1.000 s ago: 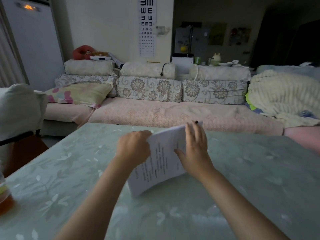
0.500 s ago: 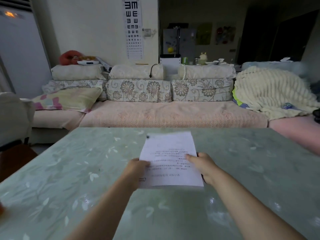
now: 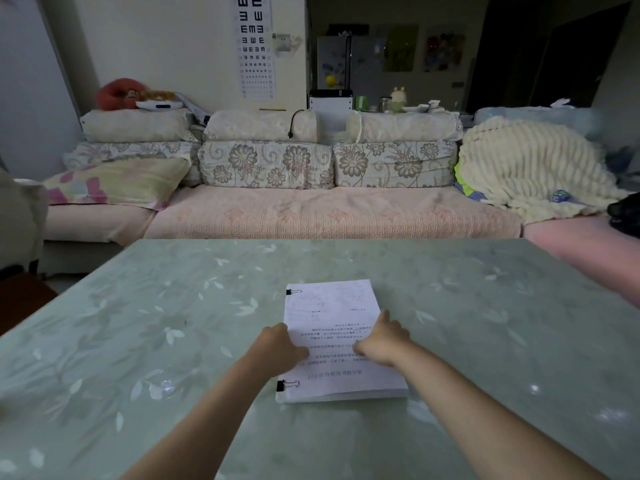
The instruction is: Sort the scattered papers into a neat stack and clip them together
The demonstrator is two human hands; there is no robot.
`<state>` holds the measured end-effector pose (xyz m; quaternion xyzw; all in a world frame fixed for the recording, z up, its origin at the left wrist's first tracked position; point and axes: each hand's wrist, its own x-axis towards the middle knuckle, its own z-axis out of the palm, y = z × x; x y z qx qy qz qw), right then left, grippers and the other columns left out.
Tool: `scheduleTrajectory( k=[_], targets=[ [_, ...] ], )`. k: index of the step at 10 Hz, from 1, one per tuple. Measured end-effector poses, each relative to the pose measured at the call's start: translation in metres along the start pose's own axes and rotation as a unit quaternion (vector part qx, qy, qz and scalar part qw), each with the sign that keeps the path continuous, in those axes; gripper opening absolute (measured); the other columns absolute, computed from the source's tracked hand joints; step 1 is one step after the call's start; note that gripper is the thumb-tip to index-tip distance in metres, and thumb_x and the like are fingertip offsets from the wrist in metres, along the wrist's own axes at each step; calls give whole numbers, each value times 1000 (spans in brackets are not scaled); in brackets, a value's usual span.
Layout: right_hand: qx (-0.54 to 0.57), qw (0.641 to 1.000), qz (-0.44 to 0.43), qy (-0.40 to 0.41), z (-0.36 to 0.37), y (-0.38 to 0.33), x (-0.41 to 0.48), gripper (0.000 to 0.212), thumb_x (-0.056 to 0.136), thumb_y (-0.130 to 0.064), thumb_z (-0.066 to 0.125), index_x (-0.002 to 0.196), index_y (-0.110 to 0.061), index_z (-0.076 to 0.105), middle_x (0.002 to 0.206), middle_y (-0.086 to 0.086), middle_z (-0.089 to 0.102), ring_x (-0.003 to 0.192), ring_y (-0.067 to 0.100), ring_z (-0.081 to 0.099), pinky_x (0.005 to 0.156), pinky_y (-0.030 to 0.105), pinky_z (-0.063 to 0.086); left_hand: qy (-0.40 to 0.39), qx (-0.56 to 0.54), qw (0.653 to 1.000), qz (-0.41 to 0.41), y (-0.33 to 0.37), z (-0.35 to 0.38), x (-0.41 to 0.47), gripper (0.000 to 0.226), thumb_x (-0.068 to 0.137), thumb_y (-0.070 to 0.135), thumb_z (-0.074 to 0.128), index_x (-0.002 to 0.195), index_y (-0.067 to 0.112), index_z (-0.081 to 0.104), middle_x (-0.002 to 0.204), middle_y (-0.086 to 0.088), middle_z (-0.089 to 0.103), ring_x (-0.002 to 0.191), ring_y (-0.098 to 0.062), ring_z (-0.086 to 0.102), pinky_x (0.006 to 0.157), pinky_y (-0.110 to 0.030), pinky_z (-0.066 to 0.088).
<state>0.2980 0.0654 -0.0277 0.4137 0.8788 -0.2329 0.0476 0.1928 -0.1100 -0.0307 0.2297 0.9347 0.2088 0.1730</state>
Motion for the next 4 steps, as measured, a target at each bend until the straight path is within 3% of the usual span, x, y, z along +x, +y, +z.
scheduleTrajectory(
  k=[1, 2, 3, 4],
  targets=[
    [13, 999, -31, -11, -3, 5, -9, 52, 86, -38, 62, 132, -15, 53, 135, 11, 55, 125, 31, 50, 102, 31, 43, 0, 15, 1000, -1, 0, 7, -3, 70, 88, 47, 61, 143, 13, 36, 139, -14, 43, 124, -30, 48, 103, -38, 42],
    [122, 990, -72, -23, -8, 21, -10, 43, 77, -33, 63, 119, -24, 62, 124, 1, 66, 108, 23, 63, 96, 34, 52, 28, -38, 999, 7, -1, 2, -6, 70, 89, 44, 61, 145, 13, 33, 140, -13, 48, 124, -30, 51, 99, -34, 43],
    [173, 975, -132, 40, -35, 25, -17, 44, 88, -22, 66, 131, -18, 60, 129, 1, 63, 113, 21, 63, 93, 25, 48, 92, -106, 989, 39, 5, -23, -16, 66, 90, 45, 61, 144, 13, 40, 140, -9, 51, 121, -24, 54, 99, -33, 42],
    [292, 912, -237, 165, -92, 14, -41, 50, 93, -18, 66, 141, -13, 53, 111, -6, 63, 82, 2, 63, 73, 14, 47, 232, -295, 913, 161, 22, -69, -40, 41, 91, 37, 64, 127, 19, 59, 119, 2, 66, 102, -15, 61, 90, -31, 47]
  ],
)
